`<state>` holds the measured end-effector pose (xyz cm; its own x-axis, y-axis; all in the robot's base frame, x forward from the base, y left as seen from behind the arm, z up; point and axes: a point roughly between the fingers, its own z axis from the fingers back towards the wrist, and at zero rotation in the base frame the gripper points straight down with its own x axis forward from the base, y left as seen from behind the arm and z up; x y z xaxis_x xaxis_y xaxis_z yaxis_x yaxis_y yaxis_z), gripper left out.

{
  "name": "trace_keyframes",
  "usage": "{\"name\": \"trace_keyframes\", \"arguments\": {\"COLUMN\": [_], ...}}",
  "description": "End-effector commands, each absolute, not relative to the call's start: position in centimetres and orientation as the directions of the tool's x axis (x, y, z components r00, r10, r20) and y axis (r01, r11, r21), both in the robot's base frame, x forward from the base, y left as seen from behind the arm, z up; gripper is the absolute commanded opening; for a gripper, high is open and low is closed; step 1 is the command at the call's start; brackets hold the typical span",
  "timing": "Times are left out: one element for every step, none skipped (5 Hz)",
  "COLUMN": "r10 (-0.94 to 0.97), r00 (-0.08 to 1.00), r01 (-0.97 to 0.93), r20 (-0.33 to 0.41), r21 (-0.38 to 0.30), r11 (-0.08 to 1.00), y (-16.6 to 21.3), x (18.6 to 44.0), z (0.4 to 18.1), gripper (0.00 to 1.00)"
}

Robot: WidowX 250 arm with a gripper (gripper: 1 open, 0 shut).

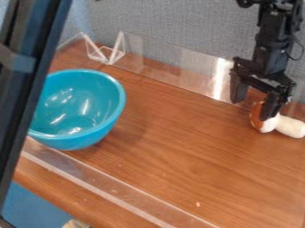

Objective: Put the mushroom in the blue bowl

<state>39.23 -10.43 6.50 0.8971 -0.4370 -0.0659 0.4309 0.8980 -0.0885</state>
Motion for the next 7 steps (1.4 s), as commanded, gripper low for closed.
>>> {"name": "trace_keyframes", "arguments": {"r10": [-0.462,-0.500,-0.543,-0.584,-0.623,-0.669,-0.699], "r00": [0.885,0.865,0.838,0.810,0.780,0.740,0.712], "r01": [0.465,0.502,0.545,0.587,0.625,0.672,0.702], "r20": [0.051,0.048,0.047,0.049,0.055,0.062,0.064], "r21": [-0.067,-0.067,-0.069,-0.070,-0.071,-0.070,-0.071], "r11": [0.883,0.862,0.835,0.807,0.777,0.737,0.708], "y": [-10.0,-10.0,-9.6,-9.1,-8.7,-10.1,-10.6], "x": [39.6,39.6,39.5,39.3,39.1,39.1,38.7], "z": [10.5,9.6,9.1,8.8,8.6,9.0,8.5], "gripper": [1.00,1.00,1.00,1.00,1.00,1.00,0.00]}}
